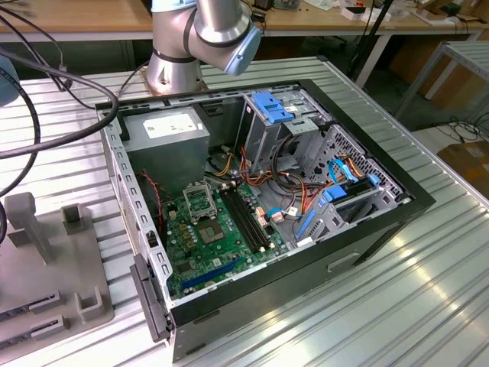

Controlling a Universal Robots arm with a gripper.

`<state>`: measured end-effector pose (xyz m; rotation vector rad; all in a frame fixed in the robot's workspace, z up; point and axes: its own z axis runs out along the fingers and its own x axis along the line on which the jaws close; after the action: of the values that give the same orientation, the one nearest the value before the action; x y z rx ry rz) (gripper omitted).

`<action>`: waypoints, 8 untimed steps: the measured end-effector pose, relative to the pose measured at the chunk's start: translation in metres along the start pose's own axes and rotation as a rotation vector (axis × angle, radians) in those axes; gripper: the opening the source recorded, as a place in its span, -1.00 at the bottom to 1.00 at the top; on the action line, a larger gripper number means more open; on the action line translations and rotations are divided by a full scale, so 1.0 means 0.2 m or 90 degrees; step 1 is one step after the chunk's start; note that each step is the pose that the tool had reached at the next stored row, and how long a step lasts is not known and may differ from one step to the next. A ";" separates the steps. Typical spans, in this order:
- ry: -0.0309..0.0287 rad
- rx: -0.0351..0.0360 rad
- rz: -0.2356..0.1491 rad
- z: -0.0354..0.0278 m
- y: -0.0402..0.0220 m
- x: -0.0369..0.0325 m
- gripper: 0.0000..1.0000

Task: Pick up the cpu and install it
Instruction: 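Pick up the cpu and move it towards the insertion slot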

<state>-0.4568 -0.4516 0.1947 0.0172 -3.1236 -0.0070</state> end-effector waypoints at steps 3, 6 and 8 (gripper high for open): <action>0.0000 0.0000 0.000 0.000 0.000 0.000 0.09; 0.0000 0.0000 -0.002 0.000 0.000 0.000 0.09; 0.0000 0.0001 -0.005 0.000 0.000 0.000 0.09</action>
<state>-0.4568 -0.4516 0.1947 0.0285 -3.1235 -0.0069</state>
